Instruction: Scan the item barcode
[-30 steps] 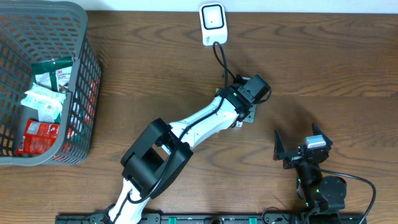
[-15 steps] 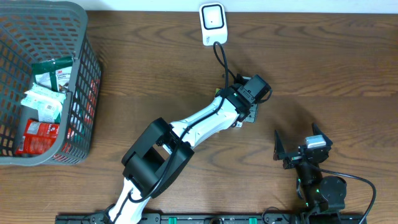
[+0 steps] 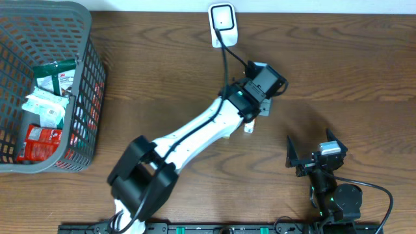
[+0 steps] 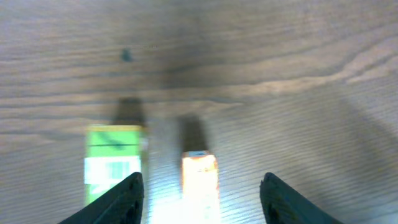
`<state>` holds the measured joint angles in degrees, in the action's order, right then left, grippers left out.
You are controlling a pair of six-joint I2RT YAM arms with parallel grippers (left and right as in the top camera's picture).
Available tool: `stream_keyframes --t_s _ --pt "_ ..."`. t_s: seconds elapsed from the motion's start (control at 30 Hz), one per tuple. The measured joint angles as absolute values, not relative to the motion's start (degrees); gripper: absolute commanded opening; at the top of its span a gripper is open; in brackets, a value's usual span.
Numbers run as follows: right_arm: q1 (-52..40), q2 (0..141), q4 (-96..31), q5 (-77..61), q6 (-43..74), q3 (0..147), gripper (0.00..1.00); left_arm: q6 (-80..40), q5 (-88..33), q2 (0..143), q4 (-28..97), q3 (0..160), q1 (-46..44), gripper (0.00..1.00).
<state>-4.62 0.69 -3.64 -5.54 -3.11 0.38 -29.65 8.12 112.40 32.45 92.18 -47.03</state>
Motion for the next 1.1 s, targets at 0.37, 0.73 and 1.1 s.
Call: stream_keyframes --t_s 0.37,0.73,1.1 --pt "-4.6 0.7 -3.6 -5.5 -3.1 0.4 0.99 -27.3 7.3 110.8 47.3 92.9 -33.5 0.19" --pt "-4.6 0.7 -3.6 -5.5 -3.1 0.4 0.99 -21.8 -4.1 111.0 48.2 88.7 -27.2 0.07" --pt "-4.6 0.7 -3.7 -5.5 -3.1 0.4 0.99 -20.9 -7.7 117.1 44.4 85.5 -30.2 0.07"
